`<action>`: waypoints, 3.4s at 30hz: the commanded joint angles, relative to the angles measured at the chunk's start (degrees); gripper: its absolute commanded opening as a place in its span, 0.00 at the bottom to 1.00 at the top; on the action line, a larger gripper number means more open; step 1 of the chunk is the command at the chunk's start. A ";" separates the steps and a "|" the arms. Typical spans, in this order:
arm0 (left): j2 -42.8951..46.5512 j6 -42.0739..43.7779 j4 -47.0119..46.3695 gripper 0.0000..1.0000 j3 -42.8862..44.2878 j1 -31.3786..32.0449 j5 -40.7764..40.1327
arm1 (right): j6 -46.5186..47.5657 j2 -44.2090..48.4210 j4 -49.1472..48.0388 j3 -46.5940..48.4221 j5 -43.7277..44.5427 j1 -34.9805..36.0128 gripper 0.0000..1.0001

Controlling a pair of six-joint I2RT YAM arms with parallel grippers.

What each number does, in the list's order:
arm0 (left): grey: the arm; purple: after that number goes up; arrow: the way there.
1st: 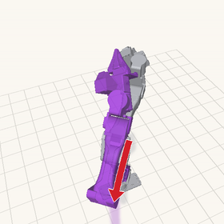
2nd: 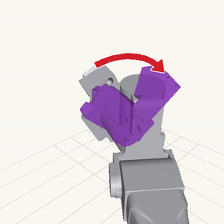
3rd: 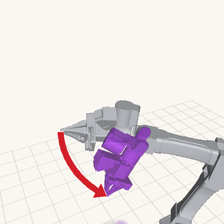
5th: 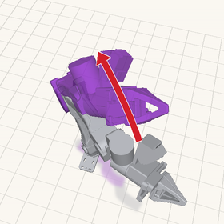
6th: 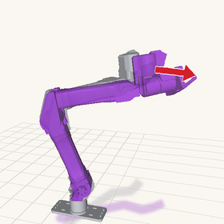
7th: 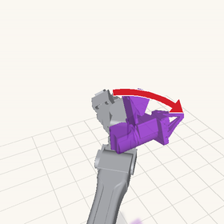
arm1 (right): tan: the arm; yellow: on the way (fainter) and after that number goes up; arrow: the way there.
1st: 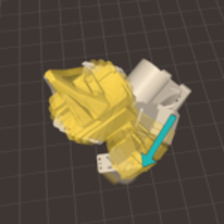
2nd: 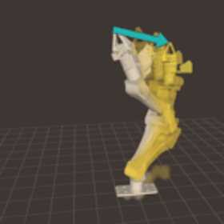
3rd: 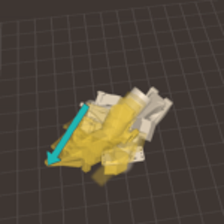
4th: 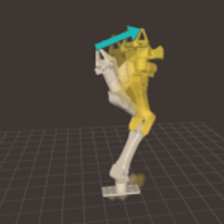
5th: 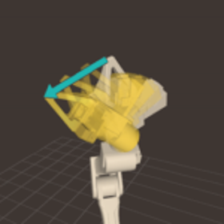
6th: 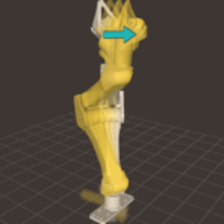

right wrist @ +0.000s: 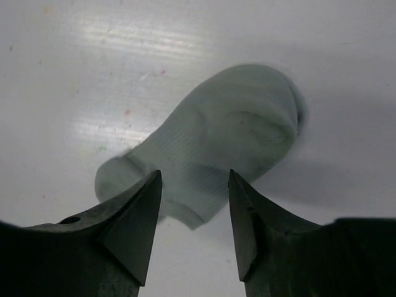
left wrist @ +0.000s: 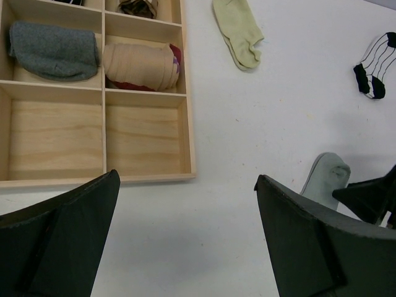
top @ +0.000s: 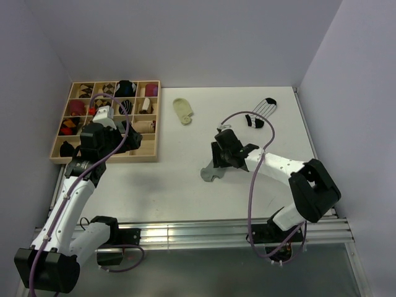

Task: Roll the socks
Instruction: Roll the sock at the center of the board.

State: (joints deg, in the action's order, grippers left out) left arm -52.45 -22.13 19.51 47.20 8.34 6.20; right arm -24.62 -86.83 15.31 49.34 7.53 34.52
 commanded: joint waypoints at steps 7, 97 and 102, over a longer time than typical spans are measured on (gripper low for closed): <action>-0.73 0.07 -1.84 0.97 0.00 0.19 1.01 | 11.35 7.55 0.68 -2.24 4.77 13.02 0.61; -11.70 -26.11 -16.78 0.93 -13.01 20.83 4.35 | 1.42 -11.43 -19.44 0.67 -44.44 8.19 0.00; -19.09 -30.60 -18.80 0.90 -11.96 24.70 4.53 | 2.21 -11.61 -21.20 -0.04 -44.79 7.84 0.00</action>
State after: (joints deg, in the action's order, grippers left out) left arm -69.71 -48.21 5.43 34.48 31.31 10.28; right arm -23.09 -99.48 -1.76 49.65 -35.22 42.83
